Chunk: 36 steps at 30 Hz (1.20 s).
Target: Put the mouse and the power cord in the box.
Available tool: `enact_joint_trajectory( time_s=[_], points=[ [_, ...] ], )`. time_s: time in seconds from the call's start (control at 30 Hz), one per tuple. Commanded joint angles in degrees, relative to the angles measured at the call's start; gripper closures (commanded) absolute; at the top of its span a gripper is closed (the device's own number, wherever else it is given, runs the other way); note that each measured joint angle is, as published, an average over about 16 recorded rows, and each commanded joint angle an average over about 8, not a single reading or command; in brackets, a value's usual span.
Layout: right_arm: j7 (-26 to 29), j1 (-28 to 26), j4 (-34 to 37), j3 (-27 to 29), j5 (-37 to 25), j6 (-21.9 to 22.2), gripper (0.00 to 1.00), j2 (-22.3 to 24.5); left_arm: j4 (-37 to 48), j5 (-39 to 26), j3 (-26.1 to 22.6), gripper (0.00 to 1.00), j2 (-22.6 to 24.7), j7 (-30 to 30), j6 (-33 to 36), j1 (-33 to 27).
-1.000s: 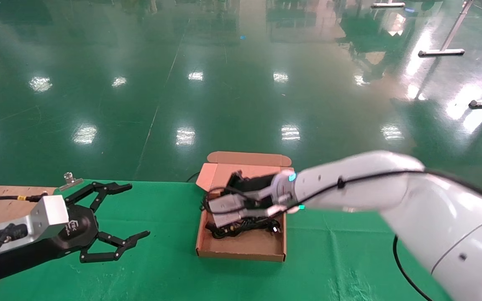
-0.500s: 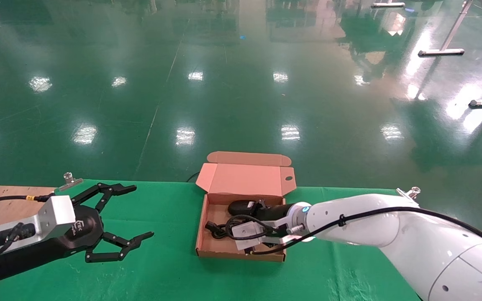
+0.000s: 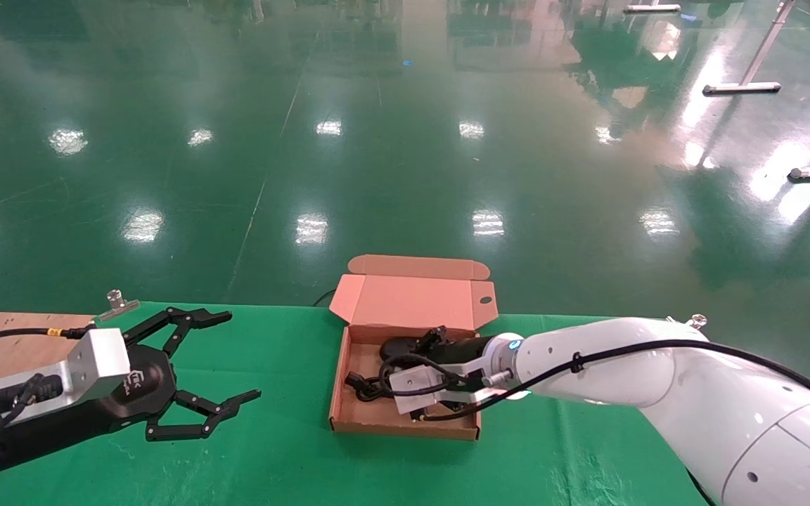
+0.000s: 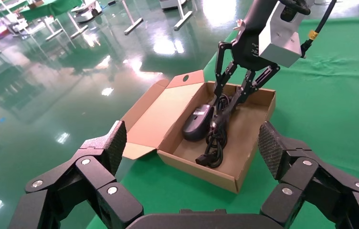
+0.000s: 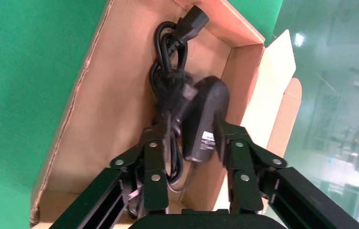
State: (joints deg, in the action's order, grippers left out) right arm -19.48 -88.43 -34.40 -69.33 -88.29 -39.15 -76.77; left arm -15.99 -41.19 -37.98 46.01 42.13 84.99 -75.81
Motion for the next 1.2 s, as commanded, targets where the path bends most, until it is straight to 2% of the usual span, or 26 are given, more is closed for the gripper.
enact_joint_trajectory(
  time_s=[0.03, 1.2],
  points=[
    [0.3, 0.2, -0.3, 0.5, 0.4, -0.4, 0.00, 0.3, -0.6, 0.0, 0.2, 0.00, -0.1, -0.6, 0.0, 0.2],
    [18.6, 16.5, -24.1, 32.8, 28.6, -28.7, 0.00, 25.7, -35.7, -0.4, 13.6, 0.00, -6.8, -32.8, 0.4, 8.8]
  ],
)
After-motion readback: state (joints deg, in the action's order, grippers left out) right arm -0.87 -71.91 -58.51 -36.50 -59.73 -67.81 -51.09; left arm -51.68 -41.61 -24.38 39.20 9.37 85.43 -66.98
